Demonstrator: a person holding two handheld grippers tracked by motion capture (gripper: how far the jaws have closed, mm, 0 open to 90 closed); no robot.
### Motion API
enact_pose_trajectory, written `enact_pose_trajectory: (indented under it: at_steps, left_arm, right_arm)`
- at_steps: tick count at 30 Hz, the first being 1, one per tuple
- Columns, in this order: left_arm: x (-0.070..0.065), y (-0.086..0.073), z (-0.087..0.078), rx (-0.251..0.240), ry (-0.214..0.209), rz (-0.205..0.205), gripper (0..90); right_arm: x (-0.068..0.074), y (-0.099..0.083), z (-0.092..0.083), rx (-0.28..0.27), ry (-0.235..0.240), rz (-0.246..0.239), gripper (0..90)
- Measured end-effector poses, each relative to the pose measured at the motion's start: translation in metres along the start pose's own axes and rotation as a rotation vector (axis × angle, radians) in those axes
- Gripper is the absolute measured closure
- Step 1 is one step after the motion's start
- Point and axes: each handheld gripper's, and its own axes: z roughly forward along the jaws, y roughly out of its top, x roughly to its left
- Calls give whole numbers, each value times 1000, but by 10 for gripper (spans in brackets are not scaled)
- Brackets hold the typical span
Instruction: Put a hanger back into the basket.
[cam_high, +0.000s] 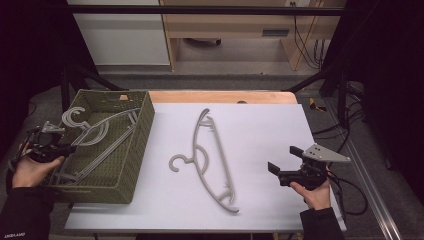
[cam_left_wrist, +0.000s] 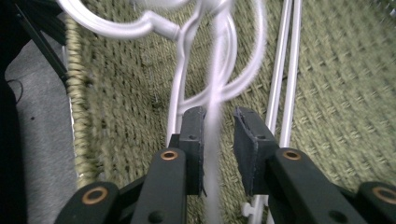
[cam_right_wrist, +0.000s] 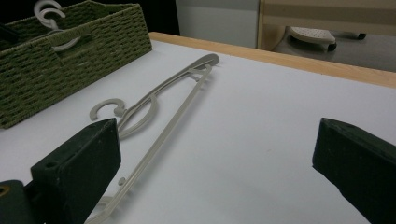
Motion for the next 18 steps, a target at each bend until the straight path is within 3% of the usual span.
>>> enact_pose_trajectory:
  at_steps: [5, 10, 12, 18]
  left_arm:
    - [-6, 0, -15, -84, -31, -29, 629]
    - [-24, 4, -31, -222, -63, -77, 506]
    - [-35, 6, -36, -294, -101, -73, 460]
    - [-72, 12, -46, -413, -197, -43, 310]
  right_arm:
    - [1, 1, -1, -8, -1, 1, 13]
    - [1, 2, -2, -18, -2, 9, 13]
    - [2, 3, -2, -19, -2, 11, 13]
    - [3, 3, -2, -18, -1, 11, 12]
